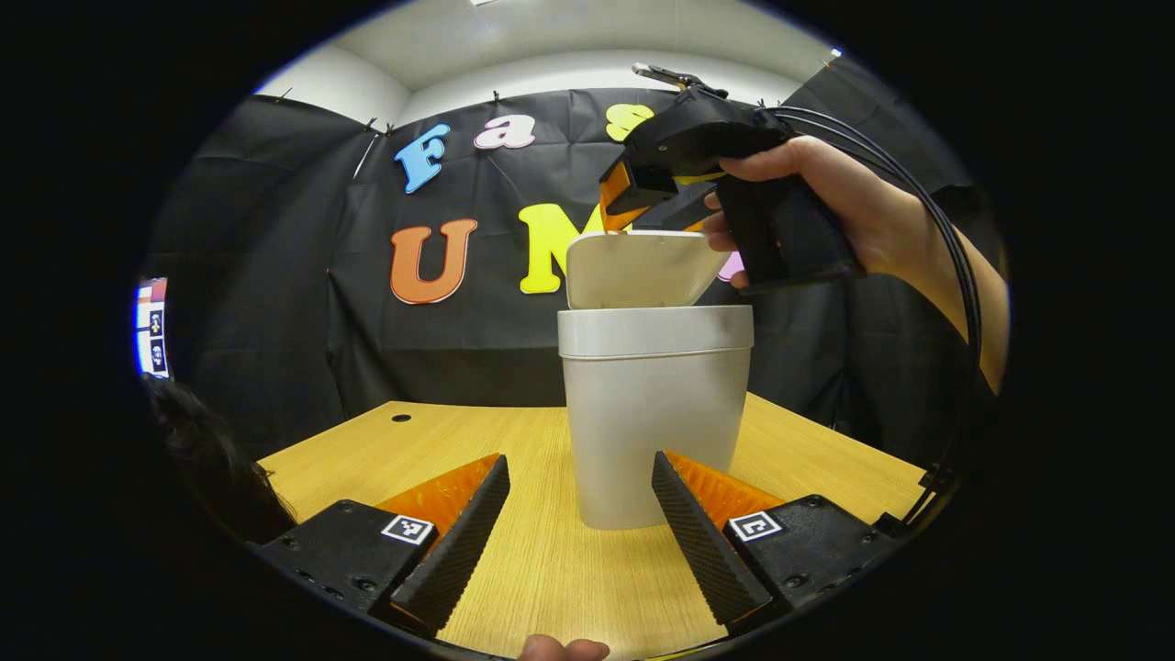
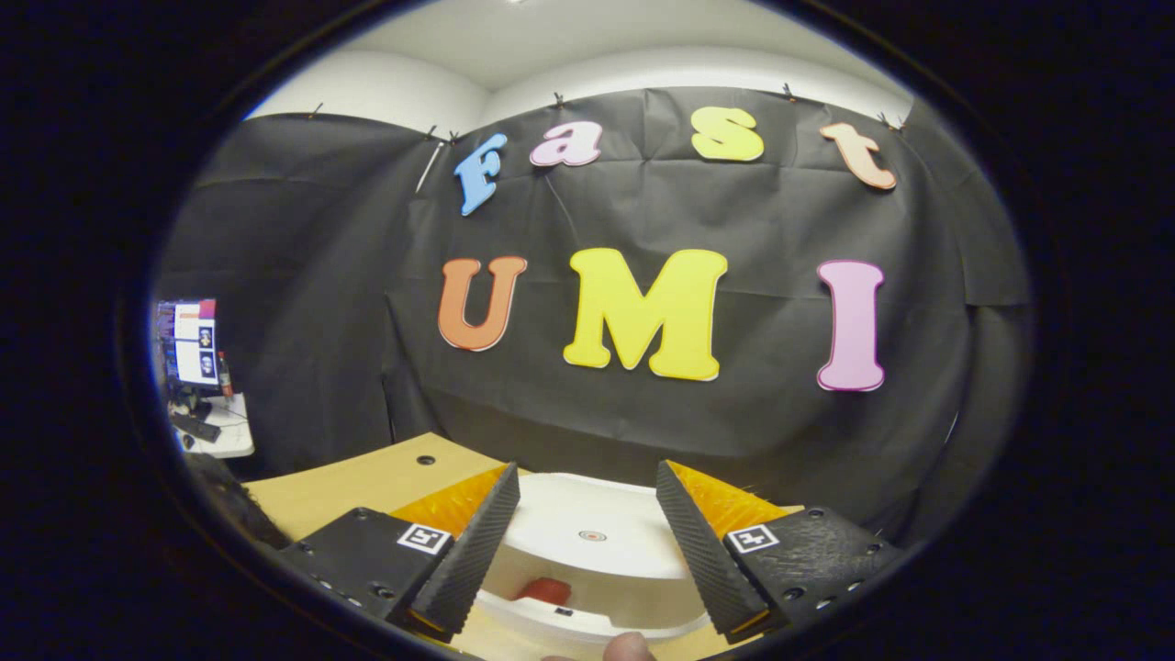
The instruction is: Press the lid of the desktop garbage bin to open it, pick up the crumpled paper on the desktop and throw it into the bin, then pick up the pop can on the desktop and drop it into the bin, and finally close the garbage bin lid.
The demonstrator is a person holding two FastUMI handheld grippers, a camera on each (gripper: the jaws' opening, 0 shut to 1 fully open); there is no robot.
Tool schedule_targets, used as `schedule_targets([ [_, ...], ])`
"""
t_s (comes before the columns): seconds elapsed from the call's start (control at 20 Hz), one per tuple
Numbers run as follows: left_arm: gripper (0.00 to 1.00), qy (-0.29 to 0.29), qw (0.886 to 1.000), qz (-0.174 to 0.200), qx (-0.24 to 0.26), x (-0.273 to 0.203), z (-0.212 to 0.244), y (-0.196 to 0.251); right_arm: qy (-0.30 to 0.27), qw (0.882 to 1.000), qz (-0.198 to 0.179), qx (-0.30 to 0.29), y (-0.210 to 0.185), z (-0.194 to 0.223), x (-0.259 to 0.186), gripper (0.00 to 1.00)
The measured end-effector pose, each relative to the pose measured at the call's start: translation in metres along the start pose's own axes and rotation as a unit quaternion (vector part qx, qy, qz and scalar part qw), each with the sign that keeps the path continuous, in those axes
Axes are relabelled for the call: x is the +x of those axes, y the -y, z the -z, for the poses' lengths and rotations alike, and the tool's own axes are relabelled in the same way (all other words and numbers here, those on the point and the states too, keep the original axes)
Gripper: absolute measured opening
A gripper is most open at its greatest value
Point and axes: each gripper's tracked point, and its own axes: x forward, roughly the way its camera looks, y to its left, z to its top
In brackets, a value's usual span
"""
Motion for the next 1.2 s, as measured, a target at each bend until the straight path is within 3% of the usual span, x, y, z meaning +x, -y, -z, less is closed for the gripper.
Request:
schedule_targets([
  [0.3, 1.00, 0.006, 1.000, -0.007, -0.003, -0.003, -0.002, -0.007, 0.004, 1.000, -0.009, -0.006, -0.013, 0.021, -0.014, 0.94],
  [0.6, 1.00, 0.009, 1.000, -0.015, -0.002, -0.004, 0.001, -0.013, -0.022, 0.999, -0.015, 0.046, -0.012, 0.059, -0.015, 0.96],
  [1.2, 1.00, 0.008, 1.000, -0.026, -0.001, -0.007, 0.002, -0.020, -0.019, 0.998, -0.006, 0.056, -0.006, 0.078, -0.016, 0.96],
])
